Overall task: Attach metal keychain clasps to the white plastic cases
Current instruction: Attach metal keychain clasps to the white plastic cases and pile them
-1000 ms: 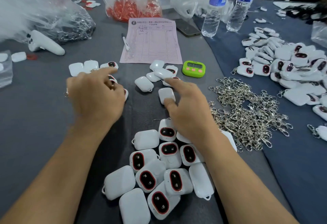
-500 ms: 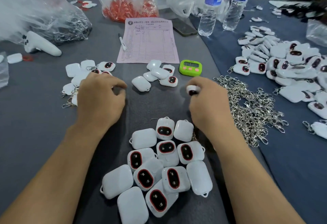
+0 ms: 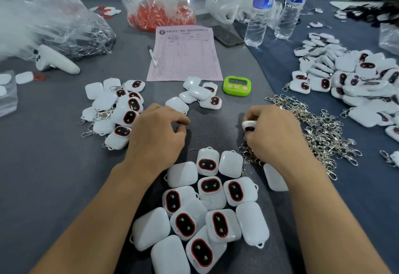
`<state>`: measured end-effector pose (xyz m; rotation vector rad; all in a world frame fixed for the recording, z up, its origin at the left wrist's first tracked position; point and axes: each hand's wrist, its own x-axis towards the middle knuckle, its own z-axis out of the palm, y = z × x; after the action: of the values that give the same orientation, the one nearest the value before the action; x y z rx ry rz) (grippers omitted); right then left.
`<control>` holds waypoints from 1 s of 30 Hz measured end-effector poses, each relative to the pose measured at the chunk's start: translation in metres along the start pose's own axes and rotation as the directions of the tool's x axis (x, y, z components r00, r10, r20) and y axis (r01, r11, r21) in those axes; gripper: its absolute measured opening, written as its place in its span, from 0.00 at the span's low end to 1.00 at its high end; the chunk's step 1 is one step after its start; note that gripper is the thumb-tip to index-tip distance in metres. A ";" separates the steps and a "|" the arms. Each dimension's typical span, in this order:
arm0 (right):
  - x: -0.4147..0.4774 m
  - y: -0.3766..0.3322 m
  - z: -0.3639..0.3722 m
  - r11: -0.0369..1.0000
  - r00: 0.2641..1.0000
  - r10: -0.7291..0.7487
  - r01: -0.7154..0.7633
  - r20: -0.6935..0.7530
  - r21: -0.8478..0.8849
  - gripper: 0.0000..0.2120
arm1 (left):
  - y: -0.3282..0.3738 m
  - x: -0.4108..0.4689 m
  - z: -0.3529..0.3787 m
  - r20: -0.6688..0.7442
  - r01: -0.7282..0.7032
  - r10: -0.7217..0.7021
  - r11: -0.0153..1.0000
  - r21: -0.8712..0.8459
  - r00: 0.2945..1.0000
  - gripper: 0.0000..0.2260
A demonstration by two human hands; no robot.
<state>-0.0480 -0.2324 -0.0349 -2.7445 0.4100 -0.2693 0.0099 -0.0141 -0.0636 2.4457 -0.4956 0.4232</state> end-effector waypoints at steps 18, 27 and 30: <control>-0.002 -0.006 0.008 0.999 0.999 -0.029 0.027 0.042 0.034 0.08 | 0.012 -0.003 0.003 0.038 0.011 -0.009 0.998 -0.067 0.999 0.10; 0.001 0.004 -0.006 0.985 0.998 0.044 -0.037 -0.034 0.171 0.08 | 0.011 -0.004 0.002 0.060 0.059 -0.054 0.995 -0.080 0.997 0.11; -0.001 0.004 -0.009 0.994 0.996 0.060 -0.065 0.065 0.083 0.08 | 0.010 -0.004 0.001 0.072 0.072 -0.066 0.995 -0.075 0.995 0.11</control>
<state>-0.0518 -0.2384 -0.0279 -2.6440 0.4561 -0.1797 0.0018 -0.0214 -0.0608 2.4008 -0.4470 0.2852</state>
